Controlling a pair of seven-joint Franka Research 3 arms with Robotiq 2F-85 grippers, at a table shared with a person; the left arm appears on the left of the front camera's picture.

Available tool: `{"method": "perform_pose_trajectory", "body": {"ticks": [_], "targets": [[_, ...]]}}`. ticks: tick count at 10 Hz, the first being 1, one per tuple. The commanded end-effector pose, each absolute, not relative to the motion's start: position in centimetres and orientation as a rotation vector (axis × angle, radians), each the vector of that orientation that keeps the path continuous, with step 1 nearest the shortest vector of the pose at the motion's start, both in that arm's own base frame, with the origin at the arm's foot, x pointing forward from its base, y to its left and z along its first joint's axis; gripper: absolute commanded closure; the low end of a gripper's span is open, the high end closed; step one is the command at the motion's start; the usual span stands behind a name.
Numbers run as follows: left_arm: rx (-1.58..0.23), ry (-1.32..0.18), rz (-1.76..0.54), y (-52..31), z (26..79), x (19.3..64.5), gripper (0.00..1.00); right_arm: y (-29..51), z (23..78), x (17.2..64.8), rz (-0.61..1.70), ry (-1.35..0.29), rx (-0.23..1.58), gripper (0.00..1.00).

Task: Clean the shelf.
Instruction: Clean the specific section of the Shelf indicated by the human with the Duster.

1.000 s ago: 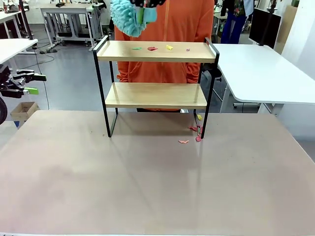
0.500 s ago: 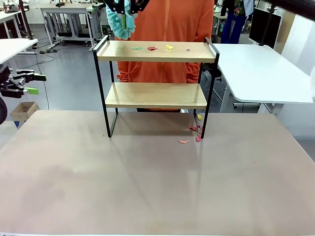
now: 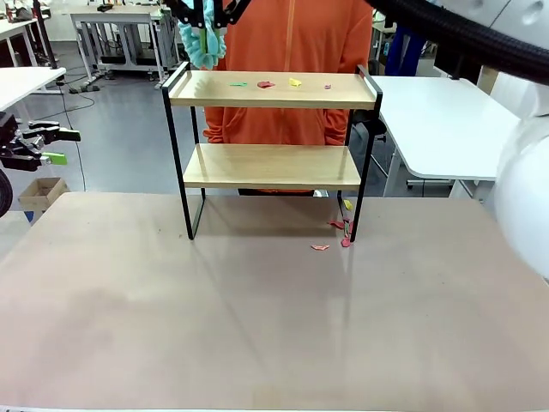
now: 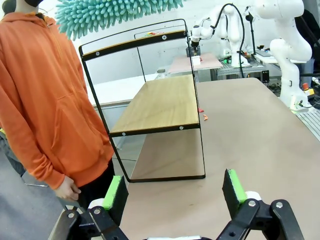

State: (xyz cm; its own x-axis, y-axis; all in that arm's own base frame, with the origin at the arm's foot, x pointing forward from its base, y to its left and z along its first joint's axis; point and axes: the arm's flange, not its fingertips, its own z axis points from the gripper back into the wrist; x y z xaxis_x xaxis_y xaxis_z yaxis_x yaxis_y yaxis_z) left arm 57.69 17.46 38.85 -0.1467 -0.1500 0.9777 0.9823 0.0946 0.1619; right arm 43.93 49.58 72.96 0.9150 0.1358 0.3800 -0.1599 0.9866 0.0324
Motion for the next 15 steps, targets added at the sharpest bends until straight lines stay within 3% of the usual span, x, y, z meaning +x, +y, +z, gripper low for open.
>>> {"method": "perform_pose_trajectory", "body": {"ticks": [1, 11, 15], "targets": [[-0.948, -1.268, -1.307, 17.5, 39.2, 57.4, 0.00, 52.9, 75.8, 45.8, 0.118, -0.383, 0.084, 0.87], [-0.948, -1.268, -1.307, 17.5, 39.2, 57.4, 0.00, 51.5, 69.8, 45.3, 0.130, -0.206, 0.074, 0.87], [-0.948, -1.268, -1.307, 17.5, 39.2, 57.4, 0.00, 51.0, 68.5, 44.9, 0.150, -0.243, 0.064, 0.87]]}}
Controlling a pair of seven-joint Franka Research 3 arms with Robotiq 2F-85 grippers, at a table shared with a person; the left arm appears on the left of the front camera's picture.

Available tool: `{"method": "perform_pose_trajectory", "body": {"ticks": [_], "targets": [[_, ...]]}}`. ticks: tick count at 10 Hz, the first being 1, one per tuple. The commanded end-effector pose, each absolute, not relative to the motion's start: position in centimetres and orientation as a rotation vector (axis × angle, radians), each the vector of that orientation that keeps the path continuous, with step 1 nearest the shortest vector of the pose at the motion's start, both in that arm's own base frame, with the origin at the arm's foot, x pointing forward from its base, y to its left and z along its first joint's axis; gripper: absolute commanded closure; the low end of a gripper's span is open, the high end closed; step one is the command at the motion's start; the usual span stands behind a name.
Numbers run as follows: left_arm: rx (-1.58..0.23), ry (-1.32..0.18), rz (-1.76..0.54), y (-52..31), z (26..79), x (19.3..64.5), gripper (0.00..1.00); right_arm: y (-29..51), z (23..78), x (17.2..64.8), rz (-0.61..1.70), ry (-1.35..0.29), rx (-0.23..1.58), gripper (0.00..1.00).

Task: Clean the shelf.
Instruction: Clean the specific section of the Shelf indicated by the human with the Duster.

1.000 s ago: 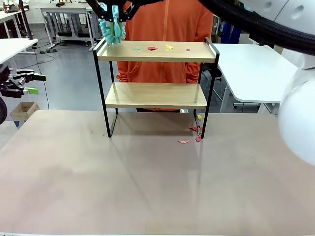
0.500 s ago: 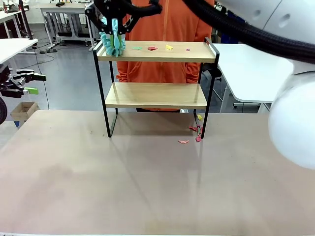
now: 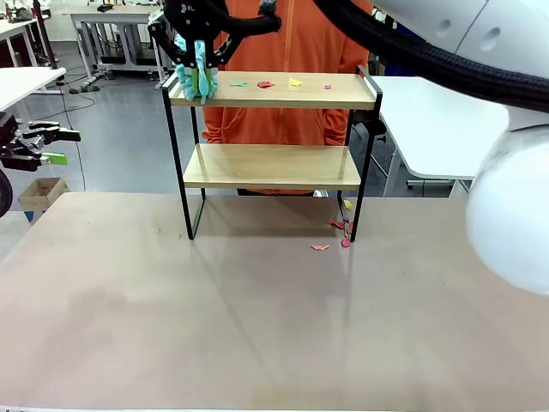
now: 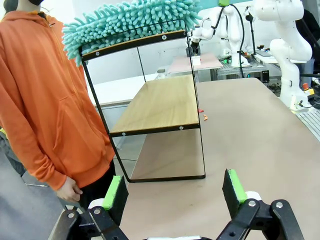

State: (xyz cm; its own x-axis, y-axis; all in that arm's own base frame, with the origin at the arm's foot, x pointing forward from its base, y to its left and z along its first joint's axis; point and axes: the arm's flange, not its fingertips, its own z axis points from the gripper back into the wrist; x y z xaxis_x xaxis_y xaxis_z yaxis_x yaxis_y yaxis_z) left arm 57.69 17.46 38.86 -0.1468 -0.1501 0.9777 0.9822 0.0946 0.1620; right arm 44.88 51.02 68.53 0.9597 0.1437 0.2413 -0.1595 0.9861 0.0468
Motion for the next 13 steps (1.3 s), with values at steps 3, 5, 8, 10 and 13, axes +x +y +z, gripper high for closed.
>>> {"method": "perform_pose_trajectory", "body": {"ticks": [3, 5, 8, 10, 13], "targets": [[-0.948, -1.268, -1.307, 17.5, 39.2, 57.4, 0.00, 47.9, 68.2, 44.4, 0.111, -0.221, 0.055, 0.87], [-0.948, -1.268, -1.307, 17.5, 39.2, 57.4, 0.00, 44.9, 67.6, 44.0, 0.089, -0.191, 0.066, 0.87], [-0.948, -1.268, -1.307, 17.5, 39.2, 57.4, 0.00, 40.7, 67.1, 42.5, 0.067, -0.157, 0.054, 0.87], [-0.948, -1.268, -1.307, 17.5, 39.2, 57.4, 0.00, 37.7, 66.6, 41.4, 0.043, -0.140, 0.039, 0.87], [-0.948, -1.268, -1.307, 17.5, 39.2, 57.4, 0.00, 33.6, 65.0, 39.7, 0.028, -0.119, 0.024, 0.87]]}}
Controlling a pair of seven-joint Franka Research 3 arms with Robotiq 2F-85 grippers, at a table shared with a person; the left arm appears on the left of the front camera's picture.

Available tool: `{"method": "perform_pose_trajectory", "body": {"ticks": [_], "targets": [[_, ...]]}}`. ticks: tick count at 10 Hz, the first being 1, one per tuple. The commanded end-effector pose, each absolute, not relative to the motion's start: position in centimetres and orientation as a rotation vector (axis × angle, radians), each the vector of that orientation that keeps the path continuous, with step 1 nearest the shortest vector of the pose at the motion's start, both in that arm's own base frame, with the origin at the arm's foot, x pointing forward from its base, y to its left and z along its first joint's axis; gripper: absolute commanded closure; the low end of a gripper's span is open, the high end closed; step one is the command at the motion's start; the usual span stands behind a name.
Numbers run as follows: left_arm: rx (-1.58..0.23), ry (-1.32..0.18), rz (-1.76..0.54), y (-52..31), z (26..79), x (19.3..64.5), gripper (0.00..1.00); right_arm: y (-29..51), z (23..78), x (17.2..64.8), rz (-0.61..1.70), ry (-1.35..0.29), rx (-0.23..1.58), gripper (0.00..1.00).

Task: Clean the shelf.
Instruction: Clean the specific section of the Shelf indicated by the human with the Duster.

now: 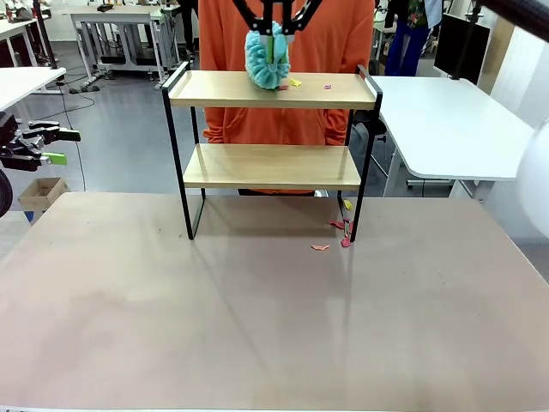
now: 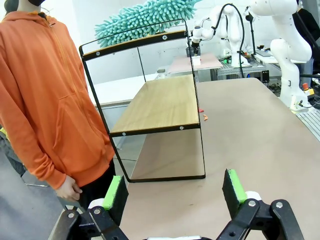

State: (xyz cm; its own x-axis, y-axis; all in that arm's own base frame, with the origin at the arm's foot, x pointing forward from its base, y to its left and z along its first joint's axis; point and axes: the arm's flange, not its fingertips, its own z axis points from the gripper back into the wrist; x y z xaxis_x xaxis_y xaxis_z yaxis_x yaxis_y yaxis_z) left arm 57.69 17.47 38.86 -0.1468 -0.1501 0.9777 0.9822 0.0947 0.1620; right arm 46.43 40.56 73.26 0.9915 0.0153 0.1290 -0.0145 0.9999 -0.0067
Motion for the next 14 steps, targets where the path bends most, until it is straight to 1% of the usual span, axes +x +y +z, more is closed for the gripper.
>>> {"method": "perform_pose_trajectory", "body": {"ticks": [1, 9, 14], "targets": [[-0.948, -1.268, -1.307, 17.5, 39.2, 57.4, 0.00, 32.7, 64.5, 39.3, 0.024, -0.127, 0.021, 0.87], [-0.948, -1.268, -1.307, 17.5, 39.2, 57.4, 0.00, 29.1, 59.2, 36.8, 0.008, -0.151, -0.015, 0.87], [-0.948, -1.268, -1.307, 17.5, 39.2, 57.4, 0.00, 28.5, 56.3, 34.1, 0.013, -0.195, -0.026, 0.87]]}}
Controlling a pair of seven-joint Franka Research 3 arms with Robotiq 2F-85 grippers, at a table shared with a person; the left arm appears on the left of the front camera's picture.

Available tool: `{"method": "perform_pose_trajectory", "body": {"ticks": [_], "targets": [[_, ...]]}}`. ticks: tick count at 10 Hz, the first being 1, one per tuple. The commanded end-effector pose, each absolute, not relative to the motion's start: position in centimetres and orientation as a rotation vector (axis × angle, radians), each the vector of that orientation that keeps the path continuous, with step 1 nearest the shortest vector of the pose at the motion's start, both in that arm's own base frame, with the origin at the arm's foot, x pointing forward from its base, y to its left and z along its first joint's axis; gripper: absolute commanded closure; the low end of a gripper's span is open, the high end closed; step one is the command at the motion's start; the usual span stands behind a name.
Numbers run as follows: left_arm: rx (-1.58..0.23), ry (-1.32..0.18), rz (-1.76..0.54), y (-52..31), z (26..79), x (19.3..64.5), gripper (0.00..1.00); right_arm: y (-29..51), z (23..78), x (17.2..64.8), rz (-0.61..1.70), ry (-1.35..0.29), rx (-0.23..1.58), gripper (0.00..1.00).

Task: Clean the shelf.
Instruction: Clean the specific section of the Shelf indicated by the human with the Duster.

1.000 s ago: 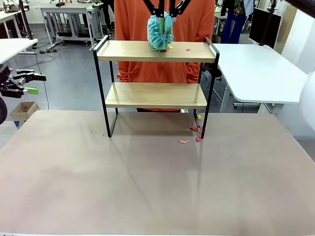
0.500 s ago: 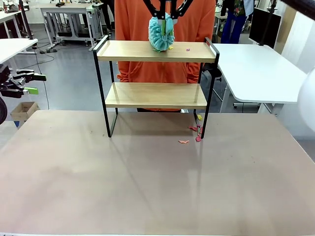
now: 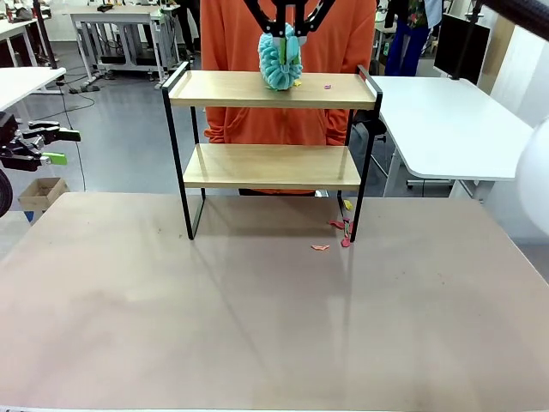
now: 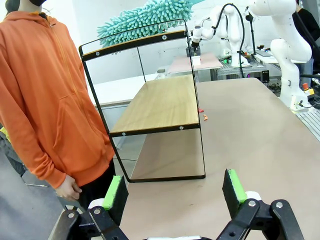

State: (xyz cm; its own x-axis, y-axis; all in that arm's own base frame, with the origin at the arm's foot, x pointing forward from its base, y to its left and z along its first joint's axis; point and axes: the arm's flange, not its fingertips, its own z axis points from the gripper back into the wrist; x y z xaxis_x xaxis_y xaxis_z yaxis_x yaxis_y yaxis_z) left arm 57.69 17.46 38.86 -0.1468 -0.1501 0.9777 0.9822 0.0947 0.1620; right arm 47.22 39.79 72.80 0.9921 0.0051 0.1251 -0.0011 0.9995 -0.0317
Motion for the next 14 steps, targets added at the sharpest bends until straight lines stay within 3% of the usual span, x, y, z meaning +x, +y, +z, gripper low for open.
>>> {"method": "perform_pose_trajectory", "body": {"ticks": [1, 4, 5, 9, 14], "targets": [[-0.948, -1.268, -1.307, 17.5, 39.2, 57.4, 0.00, 28.3, 55.6, 33.4, 0.011, -0.210, -0.015, 0.87], [-0.948, -1.268, -1.307, 17.5, 39.2, 57.4, 0.00, 28.3, 54.1, 32.3, 0.012, -0.224, 0.022, 0.87], [-0.948, -1.268, -1.307, 17.5, 39.2, 57.4, 0.00, 40.8, 72.9, 47.0, 0.018, -0.151, -0.014, 0.87], [-0.948, -1.268, -1.307, 17.5, 39.2, 57.4, 0.00, 41.1, 72.7, 47.0, 0.022, -0.154, -0.009, 0.87], [-0.948, -1.268, -1.307, 17.5, 39.2, 57.4, 0.00, 39.1, 66.6, 43.0, 0.033, -0.208, -0.009, 0.87]]}}
